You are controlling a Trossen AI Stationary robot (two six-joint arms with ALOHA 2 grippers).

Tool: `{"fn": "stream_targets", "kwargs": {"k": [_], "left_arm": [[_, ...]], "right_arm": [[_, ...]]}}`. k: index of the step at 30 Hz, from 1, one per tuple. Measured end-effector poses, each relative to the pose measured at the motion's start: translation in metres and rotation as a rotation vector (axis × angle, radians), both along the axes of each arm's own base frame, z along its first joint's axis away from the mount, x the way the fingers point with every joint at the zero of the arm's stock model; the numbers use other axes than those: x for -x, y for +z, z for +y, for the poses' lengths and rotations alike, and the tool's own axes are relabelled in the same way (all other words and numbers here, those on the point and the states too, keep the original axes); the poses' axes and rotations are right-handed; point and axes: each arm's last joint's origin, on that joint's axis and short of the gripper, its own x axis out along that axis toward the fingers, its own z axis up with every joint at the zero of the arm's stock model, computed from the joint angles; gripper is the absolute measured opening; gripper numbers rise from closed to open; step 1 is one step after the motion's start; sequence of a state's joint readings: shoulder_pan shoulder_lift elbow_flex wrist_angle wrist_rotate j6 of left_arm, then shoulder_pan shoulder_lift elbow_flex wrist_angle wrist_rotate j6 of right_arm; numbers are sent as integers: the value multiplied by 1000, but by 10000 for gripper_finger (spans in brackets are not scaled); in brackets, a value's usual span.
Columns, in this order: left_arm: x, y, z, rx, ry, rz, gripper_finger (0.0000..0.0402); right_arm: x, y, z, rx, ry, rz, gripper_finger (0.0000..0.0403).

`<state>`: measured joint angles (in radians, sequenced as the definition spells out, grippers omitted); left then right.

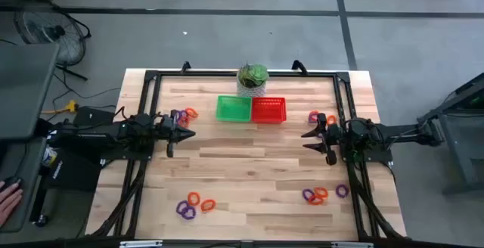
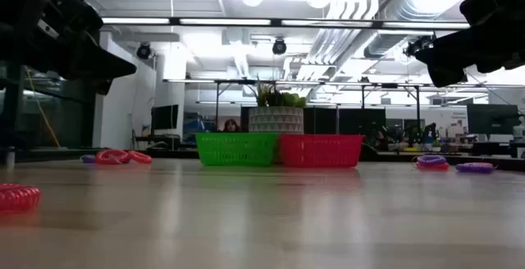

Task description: Sort spring keychains

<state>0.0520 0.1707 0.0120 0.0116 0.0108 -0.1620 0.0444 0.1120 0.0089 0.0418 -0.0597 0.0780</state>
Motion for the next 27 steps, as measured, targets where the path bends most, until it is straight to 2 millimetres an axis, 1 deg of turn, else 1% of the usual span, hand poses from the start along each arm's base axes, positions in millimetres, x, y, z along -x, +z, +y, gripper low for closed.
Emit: {"fn": "stream_targets", "kwargs": {"k": [27], "left_arm": [[0,0,0,0,0,0,1]], "right_arm": [[0,0,0,0,0,0,159]]}}
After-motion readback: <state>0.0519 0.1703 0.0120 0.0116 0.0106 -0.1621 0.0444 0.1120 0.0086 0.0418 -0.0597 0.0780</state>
